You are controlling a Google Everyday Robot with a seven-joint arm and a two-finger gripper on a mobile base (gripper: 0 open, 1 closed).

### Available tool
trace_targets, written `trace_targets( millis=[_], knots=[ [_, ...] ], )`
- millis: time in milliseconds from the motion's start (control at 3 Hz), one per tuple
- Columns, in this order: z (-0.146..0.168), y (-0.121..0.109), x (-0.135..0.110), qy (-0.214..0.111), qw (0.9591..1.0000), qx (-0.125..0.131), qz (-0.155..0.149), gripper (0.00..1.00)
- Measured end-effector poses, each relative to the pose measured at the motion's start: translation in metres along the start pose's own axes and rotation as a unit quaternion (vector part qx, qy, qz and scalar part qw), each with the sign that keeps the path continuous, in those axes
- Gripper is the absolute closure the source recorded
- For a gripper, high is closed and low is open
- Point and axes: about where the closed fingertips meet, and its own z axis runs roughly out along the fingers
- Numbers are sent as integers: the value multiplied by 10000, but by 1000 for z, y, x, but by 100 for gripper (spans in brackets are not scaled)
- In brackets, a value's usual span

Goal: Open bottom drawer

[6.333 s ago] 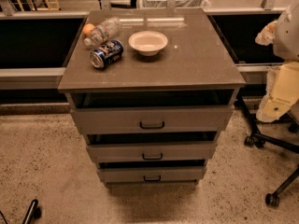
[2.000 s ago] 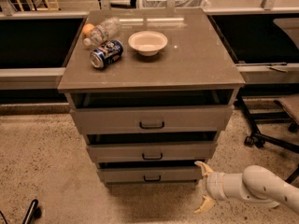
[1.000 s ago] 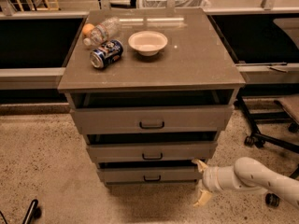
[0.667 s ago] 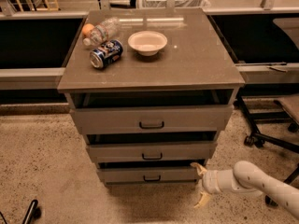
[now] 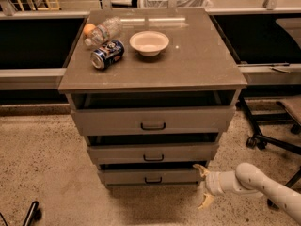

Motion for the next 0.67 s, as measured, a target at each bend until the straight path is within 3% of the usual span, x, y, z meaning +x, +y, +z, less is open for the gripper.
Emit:
trace_targets(
  millis=[333,667],
  knots=[
    [9,-4,8,-42,9999,-110,56,0],
    [40,-6,37,49,9990,-419,155,0]
  ],
)
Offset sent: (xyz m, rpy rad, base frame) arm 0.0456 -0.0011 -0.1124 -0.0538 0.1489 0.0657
